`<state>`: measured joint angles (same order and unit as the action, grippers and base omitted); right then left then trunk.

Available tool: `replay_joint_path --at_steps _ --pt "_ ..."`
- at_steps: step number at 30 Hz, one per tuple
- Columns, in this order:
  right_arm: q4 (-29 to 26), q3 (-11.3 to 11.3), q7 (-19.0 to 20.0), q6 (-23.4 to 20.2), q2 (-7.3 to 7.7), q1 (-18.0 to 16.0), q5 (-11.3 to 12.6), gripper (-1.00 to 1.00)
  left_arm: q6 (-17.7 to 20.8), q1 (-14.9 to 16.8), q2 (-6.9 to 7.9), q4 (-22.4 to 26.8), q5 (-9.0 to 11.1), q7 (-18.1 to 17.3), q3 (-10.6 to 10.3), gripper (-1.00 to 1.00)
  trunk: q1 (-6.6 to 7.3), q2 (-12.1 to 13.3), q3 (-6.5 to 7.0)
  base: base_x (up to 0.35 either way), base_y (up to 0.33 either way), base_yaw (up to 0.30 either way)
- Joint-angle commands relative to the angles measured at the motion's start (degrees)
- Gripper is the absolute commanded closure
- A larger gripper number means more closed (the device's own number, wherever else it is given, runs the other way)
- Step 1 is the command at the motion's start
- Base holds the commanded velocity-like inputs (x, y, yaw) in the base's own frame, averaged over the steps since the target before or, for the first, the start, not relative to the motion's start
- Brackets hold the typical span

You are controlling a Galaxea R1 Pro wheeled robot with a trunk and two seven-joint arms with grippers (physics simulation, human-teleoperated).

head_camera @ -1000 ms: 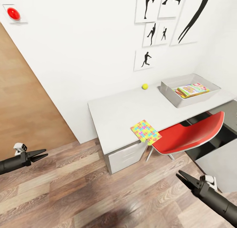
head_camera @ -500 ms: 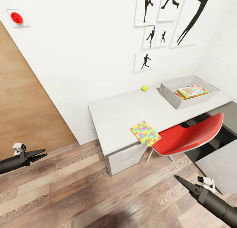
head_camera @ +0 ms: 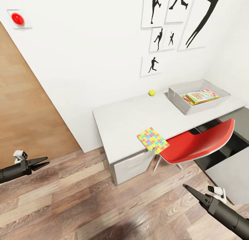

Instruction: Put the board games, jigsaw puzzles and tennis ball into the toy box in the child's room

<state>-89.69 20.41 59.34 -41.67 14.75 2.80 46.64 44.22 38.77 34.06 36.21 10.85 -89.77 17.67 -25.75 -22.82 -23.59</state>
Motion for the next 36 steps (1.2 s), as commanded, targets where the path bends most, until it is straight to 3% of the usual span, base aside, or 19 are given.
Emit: replay_joint_path --at_steps 1,15,31,36 --pt "0.0 0.0 0.0 -0.4 0.02 0.0 0.4 -1.0 0.6 0.0 0.01 0.0 0.0 -0.2 0.0 -1.0 -0.03 -0.1 -0.06 0.0 0.0 0.0" --pt "-0.3 0.2 0.4 2.3 -1.54 0.0 0.7 -1.0 0.6 0.0 -0.04 0.0 -0.1 -0.2 -0.1 -1.0 -0.03 -0.1 0.98 0.0 0.0 0.0" --pt "-0.1 0.1 0.5 2.8 -1.8 0.0 0.2 -1.0 0.8 0.0 0.04 0.0 -0.3 -0.2 -0.1 -1.0 -0.03 -0.1 2.48 0.0 0.0 0.0" --pt "0.0 0.2 0.5 2.9 -1.76 0.0 0.2 -1.0 0.6 -0.1 -0.05 -0.5 -1.6 -0.2 -0.2 -1.0 -0.03 -0.1 2.95 0.0 0.0 0.0"
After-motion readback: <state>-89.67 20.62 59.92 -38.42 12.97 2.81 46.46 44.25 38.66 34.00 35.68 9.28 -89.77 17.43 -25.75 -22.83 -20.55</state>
